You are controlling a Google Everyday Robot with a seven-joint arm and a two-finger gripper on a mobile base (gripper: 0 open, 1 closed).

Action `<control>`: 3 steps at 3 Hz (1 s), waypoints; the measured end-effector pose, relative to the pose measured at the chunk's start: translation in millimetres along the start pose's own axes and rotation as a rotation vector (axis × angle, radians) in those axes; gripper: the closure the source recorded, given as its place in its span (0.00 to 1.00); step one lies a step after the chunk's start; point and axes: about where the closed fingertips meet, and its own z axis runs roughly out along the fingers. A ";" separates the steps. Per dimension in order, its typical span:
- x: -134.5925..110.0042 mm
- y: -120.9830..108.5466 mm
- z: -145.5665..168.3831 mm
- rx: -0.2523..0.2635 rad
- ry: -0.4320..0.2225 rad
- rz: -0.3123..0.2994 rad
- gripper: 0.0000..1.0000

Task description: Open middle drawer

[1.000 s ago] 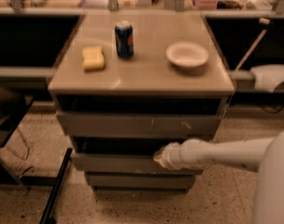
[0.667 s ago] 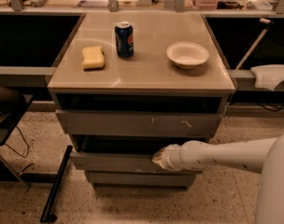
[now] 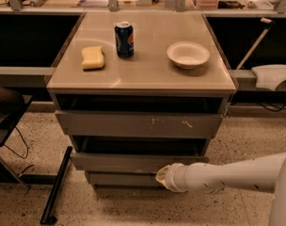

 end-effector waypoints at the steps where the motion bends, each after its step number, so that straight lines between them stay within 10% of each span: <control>1: 0.0 0.2 0.0 -0.001 0.000 0.000 0.58; 3: 0.0 0.2 0.1 -0.001 0.000 0.000 0.12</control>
Offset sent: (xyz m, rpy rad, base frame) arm -0.0002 0.0001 -0.0001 0.0001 0.0007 0.0004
